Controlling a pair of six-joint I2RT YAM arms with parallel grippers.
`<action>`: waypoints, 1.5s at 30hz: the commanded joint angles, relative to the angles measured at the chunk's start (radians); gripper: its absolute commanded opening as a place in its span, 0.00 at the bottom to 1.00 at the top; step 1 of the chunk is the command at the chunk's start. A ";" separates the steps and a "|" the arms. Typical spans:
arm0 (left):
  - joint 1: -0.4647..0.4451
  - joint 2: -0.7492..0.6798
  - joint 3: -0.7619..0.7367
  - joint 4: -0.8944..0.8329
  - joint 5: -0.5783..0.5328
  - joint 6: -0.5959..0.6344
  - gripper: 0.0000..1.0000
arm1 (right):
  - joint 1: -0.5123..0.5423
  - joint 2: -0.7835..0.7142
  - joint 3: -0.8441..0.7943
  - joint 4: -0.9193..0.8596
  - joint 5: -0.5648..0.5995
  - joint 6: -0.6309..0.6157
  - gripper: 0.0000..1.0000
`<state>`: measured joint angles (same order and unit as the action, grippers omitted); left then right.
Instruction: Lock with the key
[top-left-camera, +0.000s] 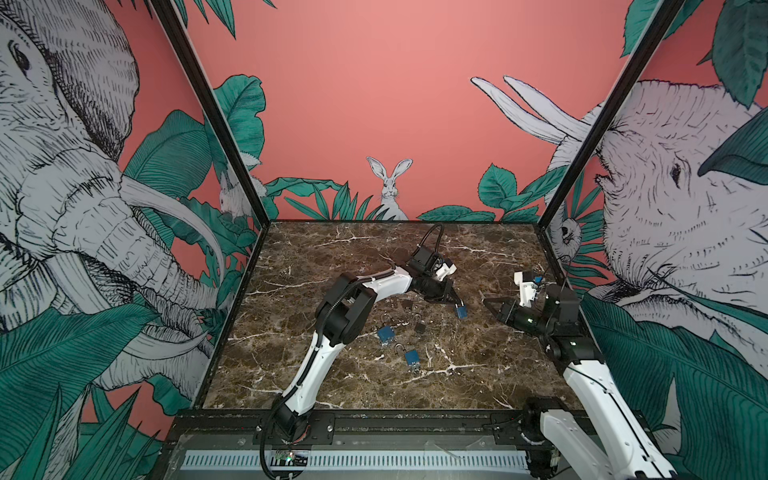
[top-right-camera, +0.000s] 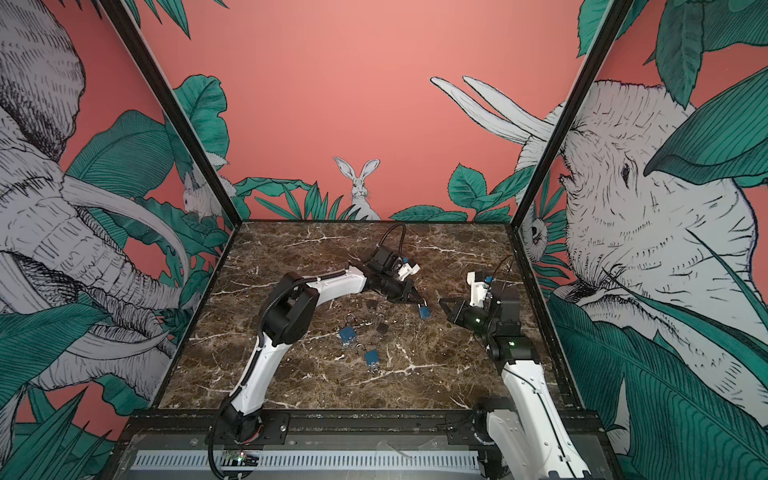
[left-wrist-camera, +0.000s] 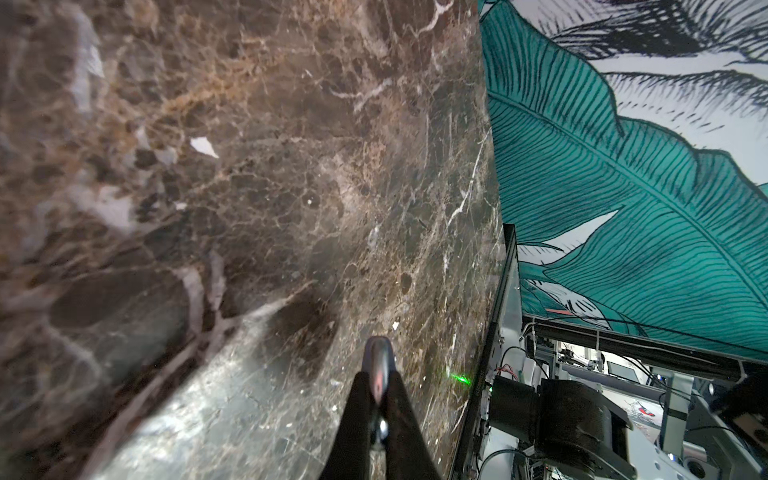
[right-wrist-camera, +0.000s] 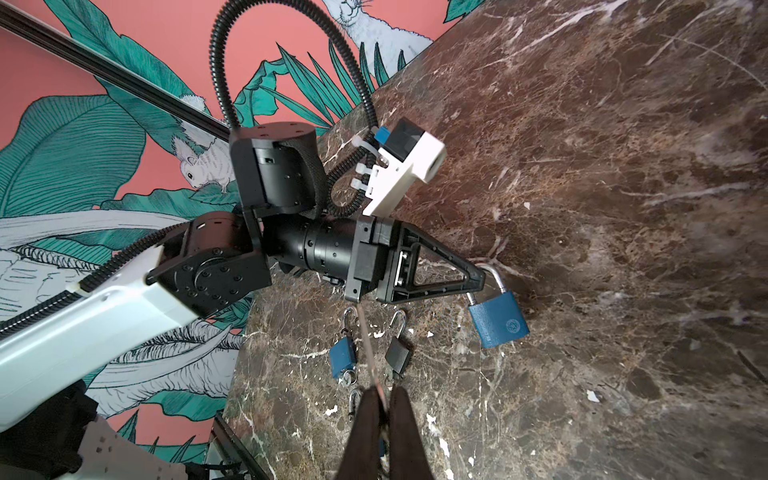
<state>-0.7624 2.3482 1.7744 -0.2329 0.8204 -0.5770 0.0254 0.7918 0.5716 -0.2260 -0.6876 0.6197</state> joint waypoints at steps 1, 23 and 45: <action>0.002 0.001 0.051 -0.002 0.023 -0.024 0.00 | -0.004 0.004 -0.023 0.047 0.007 -0.003 0.00; 0.010 0.013 0.025 0.006 -0.063 -0.046 0.28 | -0.002 0.034 -0.085 0.061 0.064 -0.015 0.00; 0.104 -0.466 -0.438 0.304 -0.124 -0.095 0.30 | 0.081 0.462 -0.047 0.319 0.254 -0.023 0.00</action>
<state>-0.6529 1.9717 1.3796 0.0071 0.7128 -0.6697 0.0948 1.2034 0.4854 -0.0051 -0.4808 0.6155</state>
